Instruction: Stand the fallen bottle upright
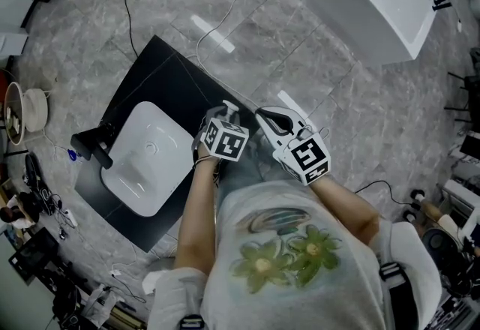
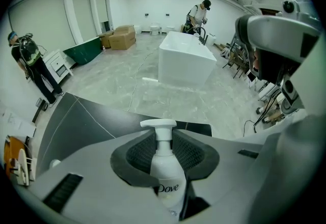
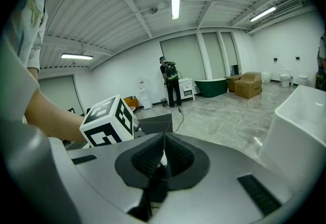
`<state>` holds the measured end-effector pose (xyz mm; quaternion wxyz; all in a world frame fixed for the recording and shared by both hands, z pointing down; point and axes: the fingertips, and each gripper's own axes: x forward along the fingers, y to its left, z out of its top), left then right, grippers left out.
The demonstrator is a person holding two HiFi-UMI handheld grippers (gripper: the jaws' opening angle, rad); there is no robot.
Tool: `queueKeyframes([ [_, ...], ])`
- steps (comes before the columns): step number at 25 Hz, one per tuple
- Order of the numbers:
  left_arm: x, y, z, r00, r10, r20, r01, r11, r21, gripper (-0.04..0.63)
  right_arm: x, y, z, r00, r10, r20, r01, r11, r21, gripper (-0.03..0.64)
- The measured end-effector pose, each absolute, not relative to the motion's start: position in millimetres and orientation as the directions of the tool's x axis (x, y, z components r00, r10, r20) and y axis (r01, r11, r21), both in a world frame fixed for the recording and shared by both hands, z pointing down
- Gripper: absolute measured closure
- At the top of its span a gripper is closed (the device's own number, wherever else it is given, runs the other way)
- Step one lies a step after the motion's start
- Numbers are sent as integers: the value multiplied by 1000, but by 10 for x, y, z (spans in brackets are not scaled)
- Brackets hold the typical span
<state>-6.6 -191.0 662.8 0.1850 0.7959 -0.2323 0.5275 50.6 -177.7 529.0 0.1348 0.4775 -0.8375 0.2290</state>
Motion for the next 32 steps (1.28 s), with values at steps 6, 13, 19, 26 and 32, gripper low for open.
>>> queueKeyframes([
  [6, -114, -1876, 6481, 347, -206, 915, -583, -812, 38, 476, 449, -1729, 5225, -538, -723, 434, -843, 474, -254, 574],
  [13, -211, -1837, 6286, 360, -257, 897, -620, -784, 24, 476, 388, -1670, 5148, -569, -703, 427, -821, 516, -245, 575],
  [19, -276, -1807, 6177, 366, -295, 883, -648, -761, 15, 476, 364, -1630, 5100, -585, -693, 420, -808, 540, -234, 575],
  [26, -328, -1709, 6031, 362, -328, 873, -666, -746, -3, 476, 353, -1493, 5034, -604, -680, 415, -793, 566, -226, 575],
  [32, -380, -1653, 5922, 363, -366, 857, -688, -725, -18, 476, 336, -1412, 5014, -614, -670, 417, -783, 583, -216, 575],
])
